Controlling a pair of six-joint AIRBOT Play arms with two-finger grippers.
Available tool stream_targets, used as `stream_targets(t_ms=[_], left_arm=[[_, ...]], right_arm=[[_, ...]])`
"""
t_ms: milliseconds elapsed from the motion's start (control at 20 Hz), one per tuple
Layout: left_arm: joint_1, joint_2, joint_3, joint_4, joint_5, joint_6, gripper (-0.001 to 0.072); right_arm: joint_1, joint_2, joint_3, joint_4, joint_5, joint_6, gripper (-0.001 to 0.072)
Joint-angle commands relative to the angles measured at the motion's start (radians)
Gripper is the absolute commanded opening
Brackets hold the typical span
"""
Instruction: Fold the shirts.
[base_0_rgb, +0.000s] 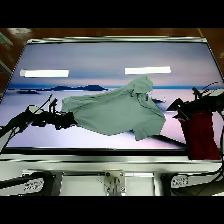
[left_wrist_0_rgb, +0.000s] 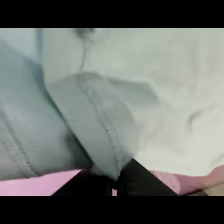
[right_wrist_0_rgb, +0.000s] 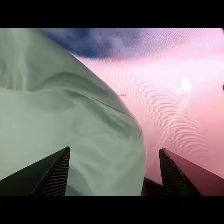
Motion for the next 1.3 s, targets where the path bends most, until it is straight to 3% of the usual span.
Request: stream_targets(t_ms=[0, 250, 350, 400, 550, 700, 750, 900, 1000, 1150, 1250], left_arm=[[0.000, 0.043, 0.003, -0.005, -0.024, 0.047, 0.0036], [0.000, 0.083, 0.005, -0.005, -0.001, 0.047, 0.0036], [0.006, 0.084, 0.029, -0.005, -0.014, 0.049, 0.0035], [0.006, 0.091, 0.053, 0.000, -0.029, 0.075, 0.0034], [0.006, 0.184, 0.179, 0.059, -0.035, 0.091, 0.0033], [0.008, 0.356, 0.417, 0.165, -0.068, 0.088, 0.0034], [0.008, 0.420, 0.522, 0.202, -0.085, 0.087, 0.0034], [0.008, 0.585, 0.813, 0.351, -0.087, 0.061, 0.0034], [0.008, 0.669, 0.956, 0.500, -0.095, -0.074, 0.0035], [0.008, 0.768, 1.011, 0.549, -0.199, -0.168, 0.0035], [0.008, 0.798, 1.011, 0.549, -0.372, -0.202, 0.0035]], right_arm=[[0.073, -0.042, -0.029, -0.003, -0.095, -0.009, 0.0680], [0.142, -0.089, -0.028, -0.023, -0.061, 0.002, 0.0657], [0.153, -0.073, -0.026, -0.021, -0.026, 0.002, 0.0109], [0.152, -0.048, -0.023, -0.018, -0.017, -0.008, 0.0064], [0.152, 0.092, 0.046, -0.003, -0.005, -0.087, 0.0064], [0.152, 0.311, 0.244, 0.124, 0.013, -0.262, 0.0063], [0.152, 0.389, 0.323, 0.145, -0.007, -0.269, 0.0063], [0.152, 0.653, 0.508, 0.131, -0.264, -0.188, 0.0063], [0.152, 0.801, 0.565, 0.059, -0.431, -0.089, 0.0062], [0.152, 0.950, 0.599, -0.040, -0.425, 0.027, 0.0063], [0.152, 1.006, 0.599, -0.078, -0.339, 0.041, 0.0062]])
